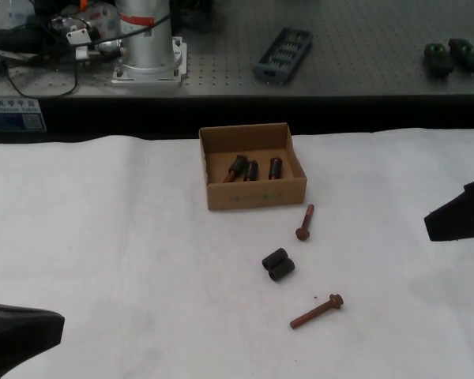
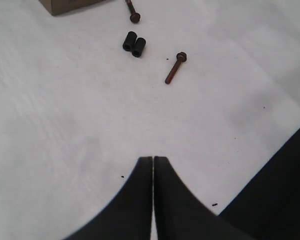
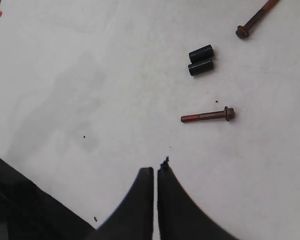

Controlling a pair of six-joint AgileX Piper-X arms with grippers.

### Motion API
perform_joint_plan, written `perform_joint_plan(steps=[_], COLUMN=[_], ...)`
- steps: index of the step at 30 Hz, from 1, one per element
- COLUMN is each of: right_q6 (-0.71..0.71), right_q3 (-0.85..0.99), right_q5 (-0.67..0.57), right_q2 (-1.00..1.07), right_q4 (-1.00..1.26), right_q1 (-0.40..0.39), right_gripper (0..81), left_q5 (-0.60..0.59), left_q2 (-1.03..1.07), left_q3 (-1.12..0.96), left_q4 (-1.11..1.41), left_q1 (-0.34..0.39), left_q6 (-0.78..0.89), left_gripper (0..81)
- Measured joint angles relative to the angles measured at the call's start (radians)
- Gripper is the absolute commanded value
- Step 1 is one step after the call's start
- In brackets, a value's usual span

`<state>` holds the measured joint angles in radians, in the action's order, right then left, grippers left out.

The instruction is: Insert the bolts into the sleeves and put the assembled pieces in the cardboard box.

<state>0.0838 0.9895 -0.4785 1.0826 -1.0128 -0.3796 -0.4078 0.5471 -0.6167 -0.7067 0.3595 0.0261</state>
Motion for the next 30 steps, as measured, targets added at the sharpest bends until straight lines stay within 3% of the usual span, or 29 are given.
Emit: perform_joint_plan(steps=[19,22,26,28,30], right_q6=[0.269,0.349,0.442,0.487,0.511], right_q3=[0.000,-0.009,-0.053,-0.072,-0.082], right_q5=[0.000,0.000,0.000,0.000,0.000], right_q2=[0.000,0.000,0.000,0.000,0.000], right_q4=[0.006,0.044,0.131,0.170,0.200], right_q1=[0.000,0.000,0.000,0.000,0.000], right_gripper=[0.3,12.3,39.6,42.1,38.4], left_q5=[0.000,0.000,0.000,0.000,0.000], left_q2=[0.000,0.002,0.014,0.019,0.019], left_q3=[0.000,0.000,0.000,0.000,0.000], left_q4=[0.000,0.000,0.000,0.000,0.000], left_q1=[0.000,0.000,0.000,0.000,0.000], left_q6=[0.000,0.000,0.000,0.000,0.000], left_gripper=[0.6,0.6,0.6,0.6,0.6])
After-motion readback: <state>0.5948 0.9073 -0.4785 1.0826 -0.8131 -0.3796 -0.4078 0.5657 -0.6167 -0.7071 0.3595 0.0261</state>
